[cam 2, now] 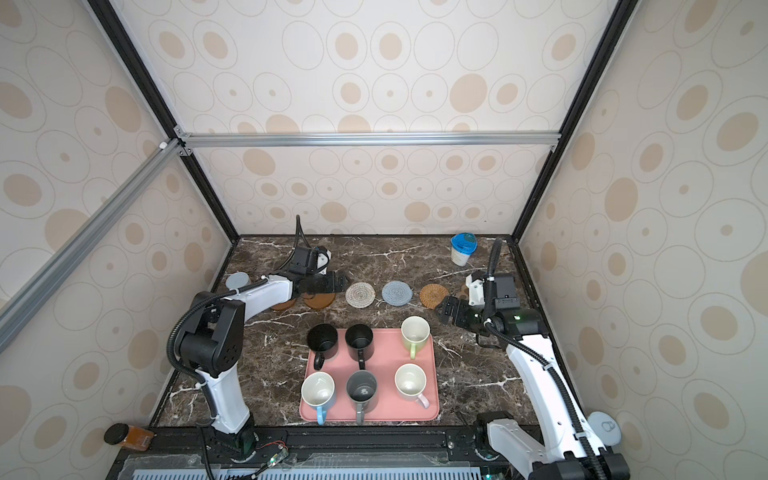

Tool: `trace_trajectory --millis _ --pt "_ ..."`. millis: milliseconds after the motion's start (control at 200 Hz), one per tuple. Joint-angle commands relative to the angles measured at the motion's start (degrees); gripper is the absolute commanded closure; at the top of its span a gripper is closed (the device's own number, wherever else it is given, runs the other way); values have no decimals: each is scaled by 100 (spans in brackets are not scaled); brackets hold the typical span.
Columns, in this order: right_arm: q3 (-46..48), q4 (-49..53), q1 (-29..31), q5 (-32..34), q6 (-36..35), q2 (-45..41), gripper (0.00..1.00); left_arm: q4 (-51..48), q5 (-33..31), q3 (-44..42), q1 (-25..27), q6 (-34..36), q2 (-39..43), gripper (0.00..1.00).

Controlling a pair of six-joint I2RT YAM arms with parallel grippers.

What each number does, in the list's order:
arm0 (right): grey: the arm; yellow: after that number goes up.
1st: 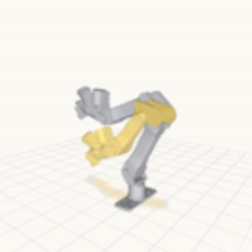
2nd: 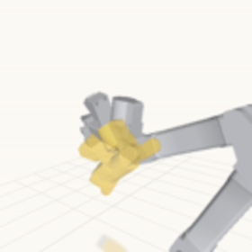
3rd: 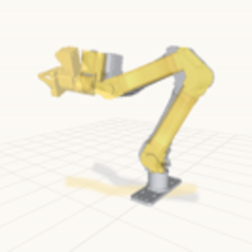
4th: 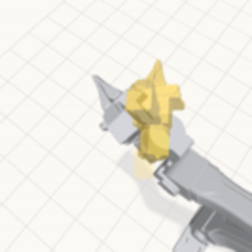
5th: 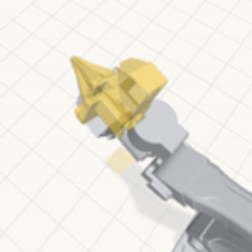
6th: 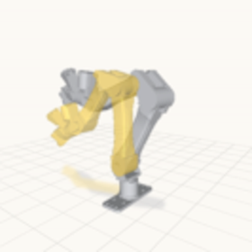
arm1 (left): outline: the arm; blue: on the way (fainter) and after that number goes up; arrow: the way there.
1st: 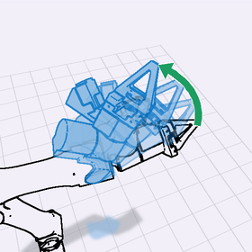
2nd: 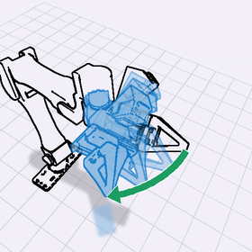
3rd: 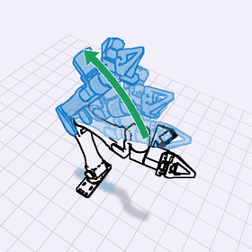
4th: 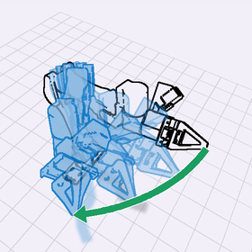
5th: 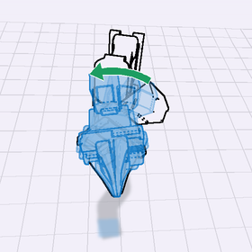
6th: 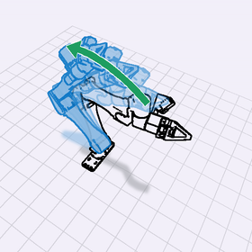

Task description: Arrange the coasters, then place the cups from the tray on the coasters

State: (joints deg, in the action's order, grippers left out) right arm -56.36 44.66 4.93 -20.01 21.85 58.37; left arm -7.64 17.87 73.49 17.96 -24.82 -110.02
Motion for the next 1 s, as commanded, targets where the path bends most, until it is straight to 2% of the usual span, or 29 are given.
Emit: trace_trajectory --millis 0,195,480,690,855,995 --pt "88 130 47 -167 107 -155 0 -381 -184 305 23 -168 -151 0" --pt "142 148 57 -259 123 -152 0 -578 -579 315 24 -112 -375 0" --pt "46 205 52 -278 118 -80 0 -428 -467 361 24 -124 -797 0" --pt "46 249 57 -238 192 -121 0 -402 -375 825 24 -193 -1241 0" --pt "46 201 56 -196 241 -158 0 -186 -535 1368 24 -498 -1651 0" --pt "-13 251 52 -197 216 -124 0 2 -352 1903 22 -844 -2079 0"
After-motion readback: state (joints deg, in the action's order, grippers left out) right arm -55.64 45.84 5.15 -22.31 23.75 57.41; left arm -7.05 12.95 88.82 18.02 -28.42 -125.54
